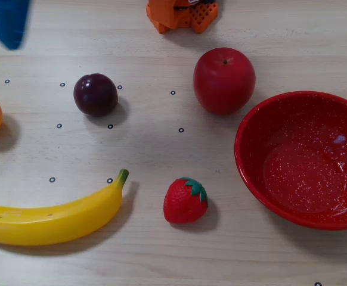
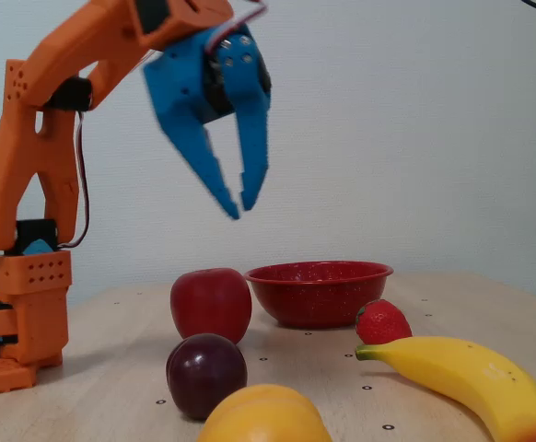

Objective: Put the peach in the red bowl.

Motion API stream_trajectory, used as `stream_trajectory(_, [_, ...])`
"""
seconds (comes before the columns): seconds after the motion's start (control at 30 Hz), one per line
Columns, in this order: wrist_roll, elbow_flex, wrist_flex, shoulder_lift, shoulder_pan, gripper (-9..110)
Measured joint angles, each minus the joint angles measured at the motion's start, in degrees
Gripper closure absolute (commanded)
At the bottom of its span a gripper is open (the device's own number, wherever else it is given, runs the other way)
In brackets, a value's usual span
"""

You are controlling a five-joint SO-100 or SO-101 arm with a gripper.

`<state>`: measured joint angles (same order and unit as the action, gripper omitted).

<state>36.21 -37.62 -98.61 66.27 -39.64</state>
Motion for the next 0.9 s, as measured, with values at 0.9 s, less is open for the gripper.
stream_trajectory(0.9, [31.6, 29.1, -2.3, -39.1, -13.2, 52])
